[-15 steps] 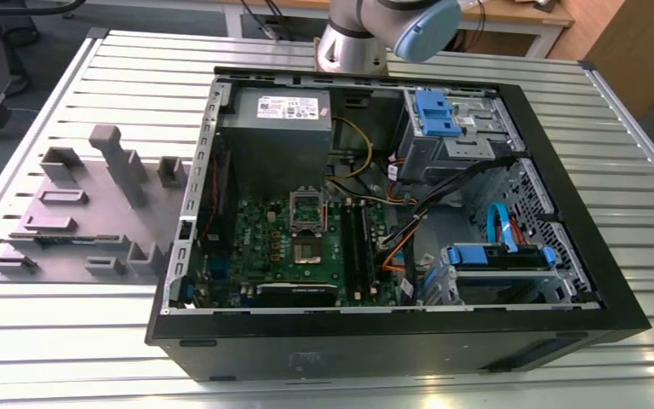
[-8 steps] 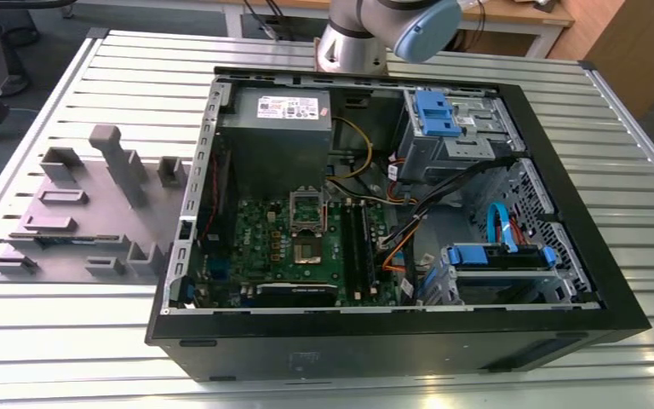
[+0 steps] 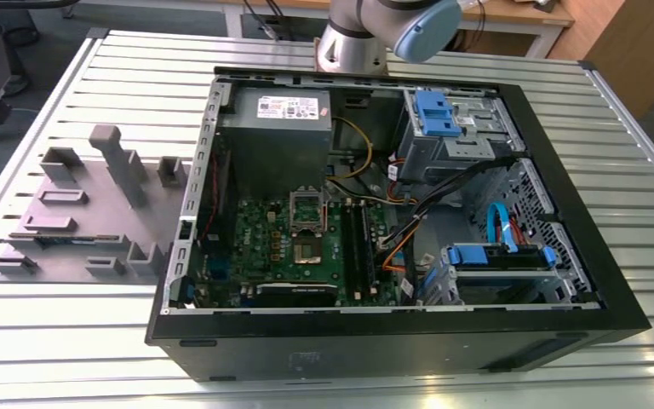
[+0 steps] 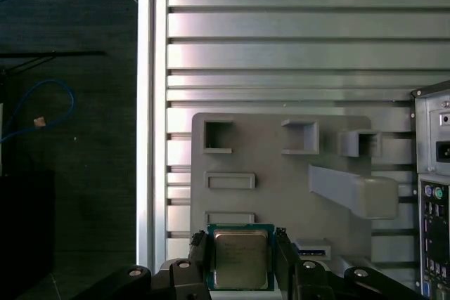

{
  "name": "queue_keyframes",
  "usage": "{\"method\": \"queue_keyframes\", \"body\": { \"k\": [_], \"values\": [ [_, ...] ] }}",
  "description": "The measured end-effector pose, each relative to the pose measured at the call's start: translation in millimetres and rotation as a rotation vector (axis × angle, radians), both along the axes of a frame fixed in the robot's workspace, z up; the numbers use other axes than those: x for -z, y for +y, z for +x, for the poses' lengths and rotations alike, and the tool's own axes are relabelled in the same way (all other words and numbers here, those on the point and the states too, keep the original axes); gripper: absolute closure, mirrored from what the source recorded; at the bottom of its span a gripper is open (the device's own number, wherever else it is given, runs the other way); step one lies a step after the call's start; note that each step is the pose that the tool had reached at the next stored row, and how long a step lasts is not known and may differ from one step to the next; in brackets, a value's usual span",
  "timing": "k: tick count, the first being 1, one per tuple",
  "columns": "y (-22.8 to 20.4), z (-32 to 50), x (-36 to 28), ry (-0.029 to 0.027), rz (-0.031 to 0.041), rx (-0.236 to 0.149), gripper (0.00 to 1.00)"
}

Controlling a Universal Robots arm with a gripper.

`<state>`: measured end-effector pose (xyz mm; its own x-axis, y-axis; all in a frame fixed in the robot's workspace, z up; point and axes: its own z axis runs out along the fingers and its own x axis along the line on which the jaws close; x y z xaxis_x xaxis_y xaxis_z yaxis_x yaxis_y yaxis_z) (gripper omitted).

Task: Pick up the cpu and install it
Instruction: 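Pick up the cpu and move it towards the insertion slot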

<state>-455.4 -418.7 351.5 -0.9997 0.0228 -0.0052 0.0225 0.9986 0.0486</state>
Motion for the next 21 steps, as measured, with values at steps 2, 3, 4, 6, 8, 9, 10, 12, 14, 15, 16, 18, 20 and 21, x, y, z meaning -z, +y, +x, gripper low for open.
{"method": "queue_keyframes", "body": {
  "k": [2,3,4,6,8,9,10,12,14,15,16,18,20,21],
  "values": [
    [0.0,0.8,0.0,0.0,0.0,0.0,0.53],
    [0.0,1.3,0.0,0.0,0.0,0.0,0.53],
    [0.0,1.9,0.0,-0.0001,0.0,0.0,0.53],
    [0.0,3.6,0.0,-0.0001,0.0,0.0,0.53],
    [0.0,5.3,0.1,0.0,0.0001,0.0,0.53],
    [0.0,6.0,0.1,-0.0001,0.0001,0.0,0.53],
    [0.0,6.6,0.0,0.0,0.0,0.0,0.53],
    [0.0,8.1,0.1,-0.0001,0.0001,0.0,0.53],
    [0.0,9.9,0.1,0.0,0.0,0.0,0.53],
    [0.0,10.7,0.1,-0.0001,0.0001,0.0,0.53],
    [0.0,11.6,0.1,-0.0001,0.0001,0.0,0.53],
    [0.0,13.6,0.1,0.0,0.0,0.0,0.53],
    [0.0,15.4,0.1,0.0,0.0,0.0,0.53],
    [0.0,16.2,0.1,0.0,0.0,0.0,0.53]
  ]
}}
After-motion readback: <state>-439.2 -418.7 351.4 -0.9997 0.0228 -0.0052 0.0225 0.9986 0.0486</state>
